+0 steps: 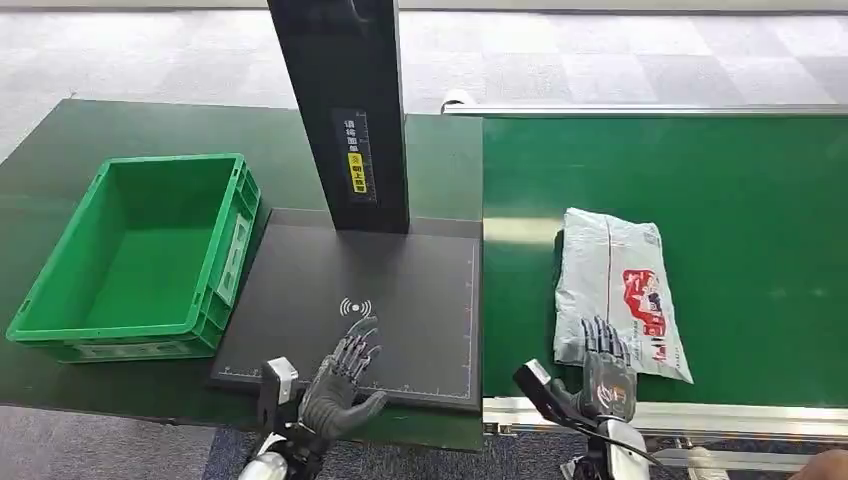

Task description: Moved the parcel from conveyor to table for the left to box.

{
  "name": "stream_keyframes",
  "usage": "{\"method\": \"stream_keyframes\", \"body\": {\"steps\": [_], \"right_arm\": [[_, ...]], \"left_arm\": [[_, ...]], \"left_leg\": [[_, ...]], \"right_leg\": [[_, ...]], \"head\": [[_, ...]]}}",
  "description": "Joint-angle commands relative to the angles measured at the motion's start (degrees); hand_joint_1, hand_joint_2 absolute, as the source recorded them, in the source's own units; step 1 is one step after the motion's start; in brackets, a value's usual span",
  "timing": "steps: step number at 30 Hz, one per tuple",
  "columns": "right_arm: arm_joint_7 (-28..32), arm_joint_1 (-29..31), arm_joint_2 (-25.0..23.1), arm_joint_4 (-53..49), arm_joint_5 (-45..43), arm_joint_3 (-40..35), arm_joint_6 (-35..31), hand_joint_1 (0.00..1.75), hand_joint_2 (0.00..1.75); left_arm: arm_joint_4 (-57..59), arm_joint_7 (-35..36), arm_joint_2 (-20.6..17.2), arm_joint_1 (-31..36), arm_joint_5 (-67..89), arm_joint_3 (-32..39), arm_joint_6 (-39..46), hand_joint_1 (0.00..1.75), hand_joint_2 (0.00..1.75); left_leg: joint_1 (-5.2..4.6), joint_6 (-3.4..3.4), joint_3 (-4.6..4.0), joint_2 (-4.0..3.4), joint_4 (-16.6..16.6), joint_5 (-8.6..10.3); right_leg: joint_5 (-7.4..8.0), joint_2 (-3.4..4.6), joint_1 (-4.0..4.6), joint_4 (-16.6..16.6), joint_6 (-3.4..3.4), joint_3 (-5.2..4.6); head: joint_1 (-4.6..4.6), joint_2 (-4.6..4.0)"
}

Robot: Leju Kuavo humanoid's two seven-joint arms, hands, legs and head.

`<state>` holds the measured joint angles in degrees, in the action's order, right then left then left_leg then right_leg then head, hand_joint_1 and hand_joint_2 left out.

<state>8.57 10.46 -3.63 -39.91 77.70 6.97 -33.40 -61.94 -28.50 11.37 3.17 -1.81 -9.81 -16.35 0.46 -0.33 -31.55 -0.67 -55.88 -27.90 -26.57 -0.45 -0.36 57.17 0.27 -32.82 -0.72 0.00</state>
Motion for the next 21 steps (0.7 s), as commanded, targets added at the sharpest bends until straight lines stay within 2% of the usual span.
{"method": "stream_keyframes", "body": {"steps": [1,5,11,12,13,21], "right_arm": [[0.49,1.28,-0.42,4.18,-2.41,3.15,-0.08,0.00,1.75],[0.49,1.28,-0.42,4.18,-2.41,3.15,-0.08,0.00,1.75],[-2.87,1.44,-0.57,5.10,-1.95,4.47,-1.30,0.00,1.75],[-3.24,1.33,-0.66,4.86,-1.57,4.49,-1.70,1.54,1.75],[-3.32,1.28,-0.66,4.95,-1.32,4.34,-1.63,1.71,1.75],[-3.44,0.81,-0.90,4.59,-1.01,4.51,-1.84,1.75,1.75]], "left_arm": [[1.15,0.70,-1.39,-1.84,0.10,-0.66,0.24,0.00,1.75],[1.15,0.70,-1.39,-1.84,0.10,-0.66,0.24,0.00,1.75],[1.03,1.30,-1.51,-1.89,0.28,-0.53,0.49,0.00,1.75],[1.04,1.31,-1.50,-1.94,0.28,-0.53,0.55,0.00,1.75],[0.98,1.30,-1.46,-2.03,0.28,-0.57,0.53,0.00,1.75],[-0.16,1.30,-1.50,-2.61,0.20,-0.67,0.41,0.00,1.75]], "left_leg": [[-0.01,0.00,0.16,-0.03,0.14,0.01],[-0.01,0.01,0.13,0.00,0.11,0.02],[-0.01,0.01,0.13,-0.01,0.06,0.01],[-0.01,0.01,0.16,0.02,0.11,0.02],[-0.02,0.00,0.16,-0.01,0.08,0.01],[0.00,0.00,0.17,-0.02,0.10,0.01]], "right_leg": [[0.03,0.12,-0.01,-0.13,-0.01,0.13],[0.04,0.08,-0.02,-0.11,0.00,0.11],[0.01,0.06,-0.01,-0.06,0.00,0.12],[0.03,0.06,-0.02,-0.11,0.00,0.15],[0.01,0.07,-0.02,-0.07,0.00,0.14],[0.02,0.08,-0.01,-0.09,-0.01,0.13]], "head": [[0.00,0.00],[0.00,0.00],[0.00,0.00],[0.00,0.00],[0.00,0.00],[0.00,0.00]]}}
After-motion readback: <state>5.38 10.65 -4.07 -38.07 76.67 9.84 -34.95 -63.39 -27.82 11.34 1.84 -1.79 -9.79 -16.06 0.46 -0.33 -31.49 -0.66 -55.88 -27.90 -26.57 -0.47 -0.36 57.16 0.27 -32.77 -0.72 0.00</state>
